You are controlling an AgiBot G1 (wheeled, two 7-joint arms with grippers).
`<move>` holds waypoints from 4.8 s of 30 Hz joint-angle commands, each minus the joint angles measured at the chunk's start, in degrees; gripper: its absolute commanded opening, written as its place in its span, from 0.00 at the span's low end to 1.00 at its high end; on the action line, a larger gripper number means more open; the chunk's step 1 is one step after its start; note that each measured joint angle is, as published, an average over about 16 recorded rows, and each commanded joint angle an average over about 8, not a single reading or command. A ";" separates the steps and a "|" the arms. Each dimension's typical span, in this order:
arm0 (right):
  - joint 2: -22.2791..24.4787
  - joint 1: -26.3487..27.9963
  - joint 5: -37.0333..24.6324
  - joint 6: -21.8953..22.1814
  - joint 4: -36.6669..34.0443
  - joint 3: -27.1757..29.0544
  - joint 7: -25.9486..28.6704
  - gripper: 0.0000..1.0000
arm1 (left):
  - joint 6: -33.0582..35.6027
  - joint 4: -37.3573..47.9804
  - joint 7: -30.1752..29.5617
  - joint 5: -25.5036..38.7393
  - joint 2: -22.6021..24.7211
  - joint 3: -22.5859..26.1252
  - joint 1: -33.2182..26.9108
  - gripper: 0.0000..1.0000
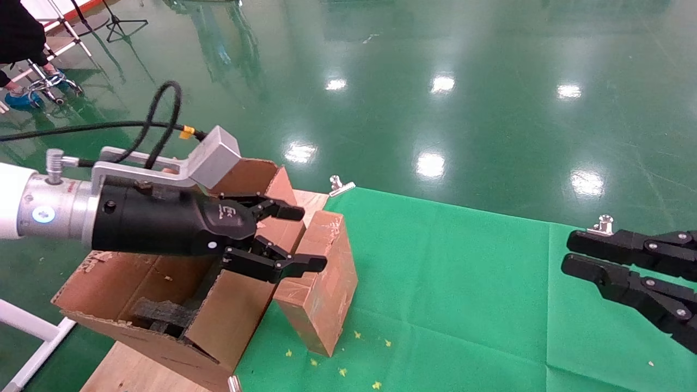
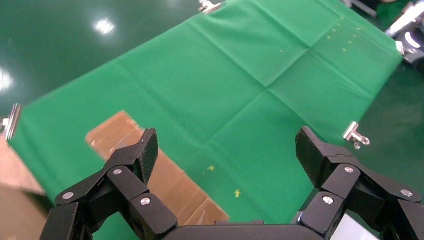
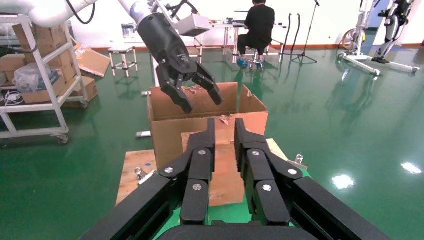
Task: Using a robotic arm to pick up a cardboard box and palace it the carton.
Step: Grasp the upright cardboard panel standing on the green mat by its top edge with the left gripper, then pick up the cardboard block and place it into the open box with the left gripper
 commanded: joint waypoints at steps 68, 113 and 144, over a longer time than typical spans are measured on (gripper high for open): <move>0.01 -0.02 0.01 0.02 -0.02 0.00 0.00 1.00 | 6.58 1.35 -37.39 27.58 15.00 22.76 -16.77 0.00; 0.01 -0.01 0.01 0.02 -0.02 0.00 -0.01 1.00 | 5.95 30.03 -6.92 36.70 0.56 16.17 -43.09 0.00; 0.01 -0.01 0.01 0.02 -0.02 0.00 -0.01 1.00 | -10.18 65.94 14.05 38.92 4.84 19.00 -33.56 0.00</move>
